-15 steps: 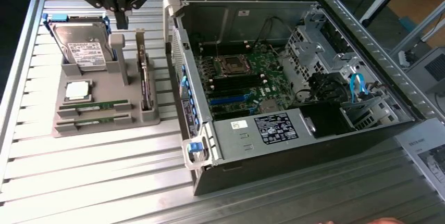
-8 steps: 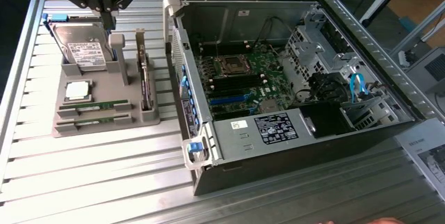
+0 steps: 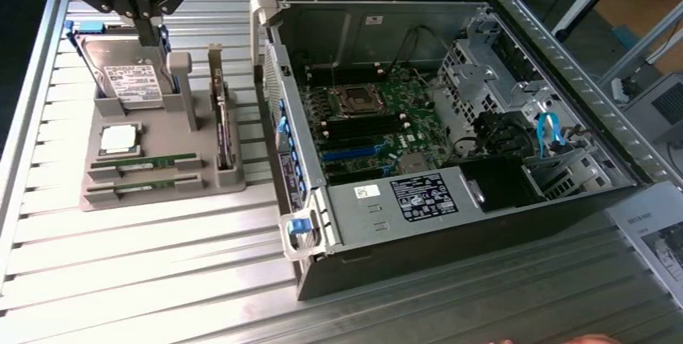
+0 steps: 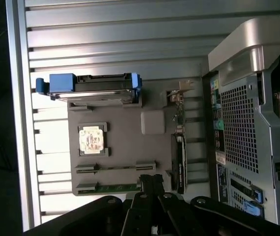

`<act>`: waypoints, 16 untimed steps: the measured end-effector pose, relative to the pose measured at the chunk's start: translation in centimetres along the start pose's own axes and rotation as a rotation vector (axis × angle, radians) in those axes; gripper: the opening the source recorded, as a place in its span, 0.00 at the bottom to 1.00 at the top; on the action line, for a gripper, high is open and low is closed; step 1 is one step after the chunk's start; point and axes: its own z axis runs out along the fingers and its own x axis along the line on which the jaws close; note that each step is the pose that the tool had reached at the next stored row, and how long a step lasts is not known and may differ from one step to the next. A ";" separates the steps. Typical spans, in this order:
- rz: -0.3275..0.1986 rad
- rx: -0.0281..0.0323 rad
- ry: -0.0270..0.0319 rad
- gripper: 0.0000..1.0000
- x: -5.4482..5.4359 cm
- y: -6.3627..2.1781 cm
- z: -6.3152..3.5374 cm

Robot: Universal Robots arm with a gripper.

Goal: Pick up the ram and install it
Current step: 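Reach for the ram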

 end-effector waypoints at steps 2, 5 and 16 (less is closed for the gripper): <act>0.000 0.0000 0.0000 0.10 0.4 -0.03 -0.01; 0.000 0.0001 0.0001 0.10 1.1 -0.08 -0.04; 0.000 0.0001 0.0001 0.10 2.0 -0.15 -0.06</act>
